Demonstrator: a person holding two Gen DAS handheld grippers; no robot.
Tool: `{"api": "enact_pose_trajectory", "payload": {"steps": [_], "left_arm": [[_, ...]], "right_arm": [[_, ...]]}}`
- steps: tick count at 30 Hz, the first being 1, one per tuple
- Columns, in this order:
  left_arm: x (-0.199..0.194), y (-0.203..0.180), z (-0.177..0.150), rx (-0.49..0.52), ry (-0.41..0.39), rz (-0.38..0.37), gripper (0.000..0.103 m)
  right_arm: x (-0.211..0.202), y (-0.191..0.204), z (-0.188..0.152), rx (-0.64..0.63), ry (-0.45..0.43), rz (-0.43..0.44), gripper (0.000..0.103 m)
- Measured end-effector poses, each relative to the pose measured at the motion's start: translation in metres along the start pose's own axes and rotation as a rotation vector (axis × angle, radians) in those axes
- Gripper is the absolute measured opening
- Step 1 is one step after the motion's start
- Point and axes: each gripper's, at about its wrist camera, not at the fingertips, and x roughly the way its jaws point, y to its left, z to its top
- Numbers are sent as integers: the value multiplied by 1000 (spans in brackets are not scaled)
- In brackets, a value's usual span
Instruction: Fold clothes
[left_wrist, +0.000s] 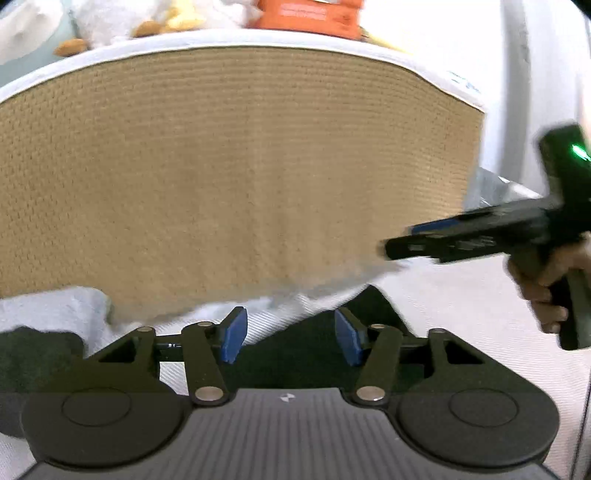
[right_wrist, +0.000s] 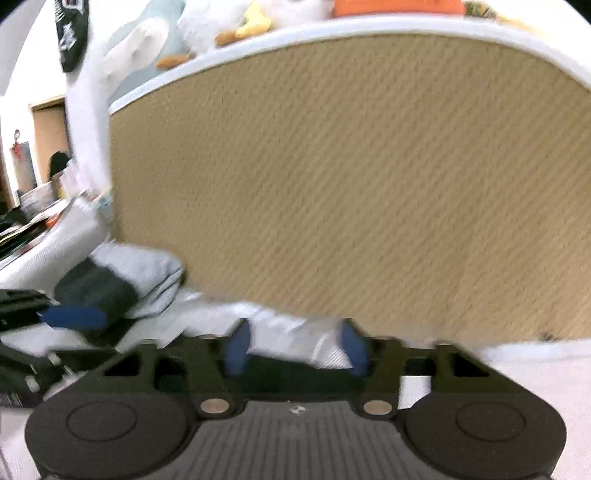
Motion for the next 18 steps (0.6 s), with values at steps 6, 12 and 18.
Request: {"api": "enact_pose_trajectory", "payload": {"steps": [6, 12, 18], "left_arm": [[39, -24, -58, -19, 136, 91, 31], [45, -17, -92, -52, 137, 115, 33], [44, -10, -100, -63, 105, 116, 33]], "right_arm": [[33, 20, -47, -16, 116, -45, 23], [69, 15, -90, -44, 237, -94, 16], [68, 8, -111, -46, 208, -98, 11]]}}
